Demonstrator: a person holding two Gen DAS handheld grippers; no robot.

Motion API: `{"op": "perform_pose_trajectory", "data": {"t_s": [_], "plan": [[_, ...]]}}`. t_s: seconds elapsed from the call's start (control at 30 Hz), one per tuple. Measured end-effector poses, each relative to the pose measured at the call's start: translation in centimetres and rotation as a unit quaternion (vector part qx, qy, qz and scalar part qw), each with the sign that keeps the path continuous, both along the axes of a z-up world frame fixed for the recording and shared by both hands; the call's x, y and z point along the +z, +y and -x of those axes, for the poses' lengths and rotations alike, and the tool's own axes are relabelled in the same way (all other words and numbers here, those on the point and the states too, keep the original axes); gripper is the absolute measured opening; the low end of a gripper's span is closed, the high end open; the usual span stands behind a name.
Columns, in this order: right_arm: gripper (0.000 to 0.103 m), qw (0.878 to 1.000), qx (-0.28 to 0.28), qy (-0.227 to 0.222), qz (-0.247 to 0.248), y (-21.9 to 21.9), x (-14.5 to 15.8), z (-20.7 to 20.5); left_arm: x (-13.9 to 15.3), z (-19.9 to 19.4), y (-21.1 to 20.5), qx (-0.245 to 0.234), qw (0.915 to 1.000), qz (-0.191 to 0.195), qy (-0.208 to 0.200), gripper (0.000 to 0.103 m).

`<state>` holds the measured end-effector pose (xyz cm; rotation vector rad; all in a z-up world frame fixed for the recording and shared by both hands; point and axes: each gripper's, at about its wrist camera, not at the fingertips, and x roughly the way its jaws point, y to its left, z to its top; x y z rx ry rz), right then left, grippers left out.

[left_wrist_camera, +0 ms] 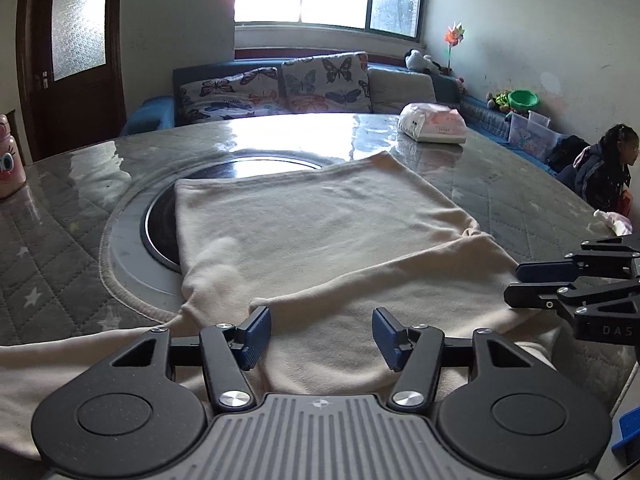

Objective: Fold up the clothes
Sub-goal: 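Move the right gripper away from the folded sleeve, then grasp the other sleeve with the left gripper and lift it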

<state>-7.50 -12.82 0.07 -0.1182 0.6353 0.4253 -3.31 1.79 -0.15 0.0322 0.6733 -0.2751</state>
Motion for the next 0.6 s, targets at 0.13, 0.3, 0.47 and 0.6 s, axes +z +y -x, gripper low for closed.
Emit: {"op": "perform_pose_trajectory", "data": {"t_s": [0.13,0.3,0.47,0.6], "plan": [[0.039,1.000,0.008,0.011,0.001,0.3,-0.5,0.1,0.2,1.0,1.8,0.032,0.9995,0.005,0.003,0.061],[0.043,1.000,0.013,0.002,0.009,0.9,-0.4,0.4,0.5,2.6,5.1,0.095,0.9955,0.001,0.007,0.065],[0.051,1.000,0.029,0.000,0.002,1.7,0.0,0.3,1.0,4.2,9.0,0.177,0.9841,-0.010,-0.002,0.067],[0.055,0.999,0.032,0.003,0.003,2.0,-0.1,0.2,0.8,5.0,12.3,0.253,0.9672,-0.021,0.003,0.067]]}}
